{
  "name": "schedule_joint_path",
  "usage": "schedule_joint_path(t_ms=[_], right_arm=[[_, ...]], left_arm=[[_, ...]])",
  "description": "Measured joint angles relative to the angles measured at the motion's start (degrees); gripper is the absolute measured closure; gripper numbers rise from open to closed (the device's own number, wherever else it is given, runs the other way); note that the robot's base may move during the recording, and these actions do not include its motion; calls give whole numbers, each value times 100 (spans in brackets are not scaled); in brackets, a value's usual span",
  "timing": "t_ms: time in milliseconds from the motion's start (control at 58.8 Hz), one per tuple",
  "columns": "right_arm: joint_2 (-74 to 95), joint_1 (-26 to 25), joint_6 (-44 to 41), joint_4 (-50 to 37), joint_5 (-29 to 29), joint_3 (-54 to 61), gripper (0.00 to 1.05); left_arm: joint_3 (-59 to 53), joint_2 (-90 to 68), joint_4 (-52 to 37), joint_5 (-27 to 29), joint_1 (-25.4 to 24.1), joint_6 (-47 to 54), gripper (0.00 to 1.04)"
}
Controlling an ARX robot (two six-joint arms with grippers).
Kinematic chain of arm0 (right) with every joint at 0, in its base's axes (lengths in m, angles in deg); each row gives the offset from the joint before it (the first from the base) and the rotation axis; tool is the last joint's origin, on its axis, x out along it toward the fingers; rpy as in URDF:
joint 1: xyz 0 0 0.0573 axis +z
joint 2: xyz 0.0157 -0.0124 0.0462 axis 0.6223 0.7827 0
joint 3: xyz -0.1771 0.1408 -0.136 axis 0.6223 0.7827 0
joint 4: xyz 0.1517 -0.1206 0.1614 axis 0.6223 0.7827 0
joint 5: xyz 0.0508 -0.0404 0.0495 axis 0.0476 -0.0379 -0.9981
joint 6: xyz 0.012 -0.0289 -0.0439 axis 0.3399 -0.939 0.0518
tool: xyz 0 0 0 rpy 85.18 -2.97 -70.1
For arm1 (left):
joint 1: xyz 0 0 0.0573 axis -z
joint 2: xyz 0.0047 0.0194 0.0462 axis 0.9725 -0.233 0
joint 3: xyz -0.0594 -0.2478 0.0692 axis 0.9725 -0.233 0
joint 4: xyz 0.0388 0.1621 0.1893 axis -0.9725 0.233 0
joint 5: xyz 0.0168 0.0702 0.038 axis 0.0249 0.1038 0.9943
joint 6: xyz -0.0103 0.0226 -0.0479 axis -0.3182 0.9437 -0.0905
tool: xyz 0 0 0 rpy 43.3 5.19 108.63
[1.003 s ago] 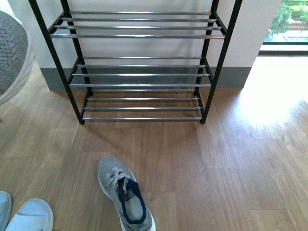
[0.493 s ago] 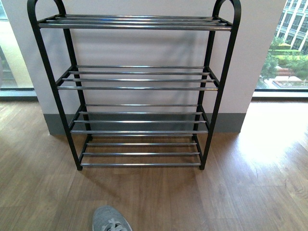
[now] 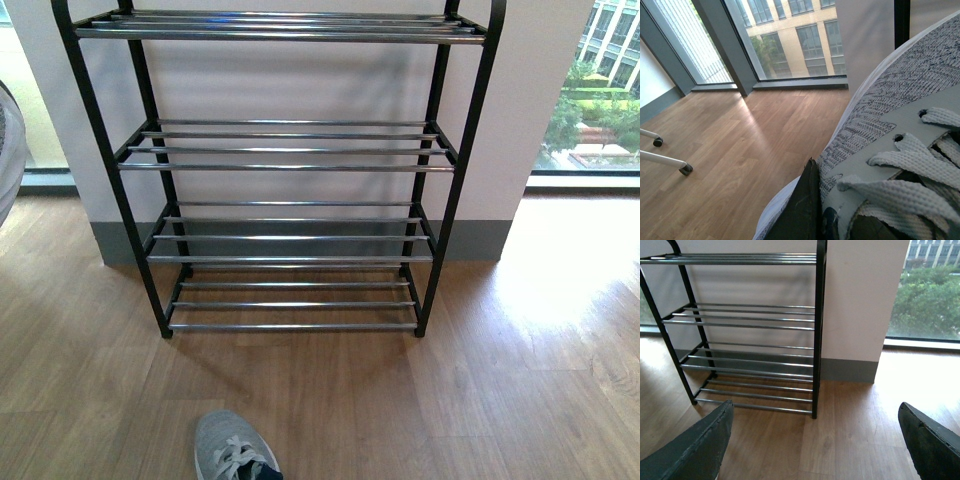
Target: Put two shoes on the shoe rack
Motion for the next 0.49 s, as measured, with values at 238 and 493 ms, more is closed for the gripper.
schedule_joint_path(t_ms=[238, 493], right_arm=[[0, 0, 0, 0, 0, 0, 9], [0, 0, 0, 0, 0, 0, 9]], left_arm=[[0, 0, 0, 0, 0, 2, 103], [0, 0, 0, 0, 0, 2, 103]])
